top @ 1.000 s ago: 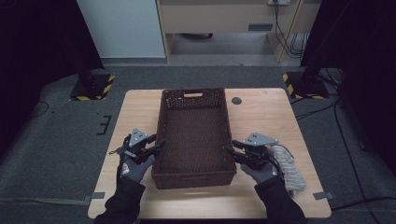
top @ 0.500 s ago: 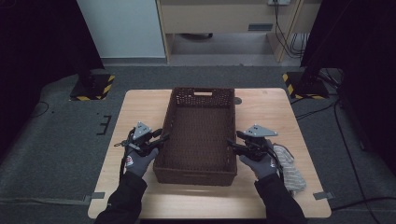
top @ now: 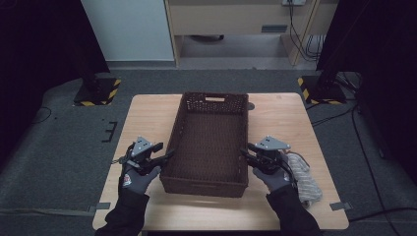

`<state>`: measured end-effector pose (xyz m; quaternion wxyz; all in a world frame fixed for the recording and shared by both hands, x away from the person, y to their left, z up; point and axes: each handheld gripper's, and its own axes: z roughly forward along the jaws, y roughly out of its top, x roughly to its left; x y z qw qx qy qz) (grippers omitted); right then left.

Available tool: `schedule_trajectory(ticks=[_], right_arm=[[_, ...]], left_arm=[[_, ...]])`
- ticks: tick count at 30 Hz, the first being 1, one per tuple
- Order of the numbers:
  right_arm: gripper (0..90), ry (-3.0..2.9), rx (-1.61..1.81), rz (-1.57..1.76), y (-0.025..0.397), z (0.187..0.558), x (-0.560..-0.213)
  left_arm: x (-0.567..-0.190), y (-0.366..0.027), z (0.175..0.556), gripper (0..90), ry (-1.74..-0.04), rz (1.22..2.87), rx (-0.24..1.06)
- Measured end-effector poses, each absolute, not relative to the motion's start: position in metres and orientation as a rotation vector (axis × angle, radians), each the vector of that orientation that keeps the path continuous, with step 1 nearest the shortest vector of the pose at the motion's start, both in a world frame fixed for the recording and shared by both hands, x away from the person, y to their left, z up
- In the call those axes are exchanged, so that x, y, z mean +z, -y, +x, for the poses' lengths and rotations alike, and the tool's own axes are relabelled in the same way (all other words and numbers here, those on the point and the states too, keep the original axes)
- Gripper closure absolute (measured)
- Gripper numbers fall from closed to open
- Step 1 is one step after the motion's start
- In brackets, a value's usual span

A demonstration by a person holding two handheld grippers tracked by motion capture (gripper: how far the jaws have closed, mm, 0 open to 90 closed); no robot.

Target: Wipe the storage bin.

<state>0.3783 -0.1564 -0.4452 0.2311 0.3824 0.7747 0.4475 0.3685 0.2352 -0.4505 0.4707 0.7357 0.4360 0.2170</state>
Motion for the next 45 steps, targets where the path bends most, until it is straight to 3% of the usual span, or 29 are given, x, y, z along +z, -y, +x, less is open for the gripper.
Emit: schedule_trajectory(ticks=[6, 10, 16, 22, 30, 37, 45], right_arm=[[62.0, -2.171, 1.227, 1.025, 0.154, 0.369, -0.441], [51.2, -2.138, 1.295, 1.022, 0.158, 0.372, -0.438], [45.0, -2.083, 1.327, 1.077, 0.168, 0.38, -0.434], [44.5, -2.076, 1.328, 1.1, 0.163, 0.394, -0.44], [51.6, -2.116, 1.245, 1.076, 0.159, 0.394, -0.449], [56.3, -2.114, 1.253, 1.086, 0.159, 0.389, -0.448], [51.4, -2.105, 1.283, 1.051, 0.161, 0.383, -0.44]], left_arm=[[-0.456, -0.237, 0.37, 53.7, -1.073, 1.825, 0.517], [-0.455, -0.237, 0.371, 60.0, -1.053, 1.825, 0.507], [-0.455, -0.24, 0.381, 64.6, -1.025, 1.828, 0.499], [-0.456, -0.234, 0.394, 63.2, -1.006, 1.828, 0.515], [-0.449, -0.24, 0.379, 43.6, -1.032, 1.801, 0.524], [-0.45, -0.24, 0.362, 44.4, -1.032, 1.841, 0.54], [-0.453, -0.25, 0.363, 46.2, -1.064, 1.845, 0.551]])
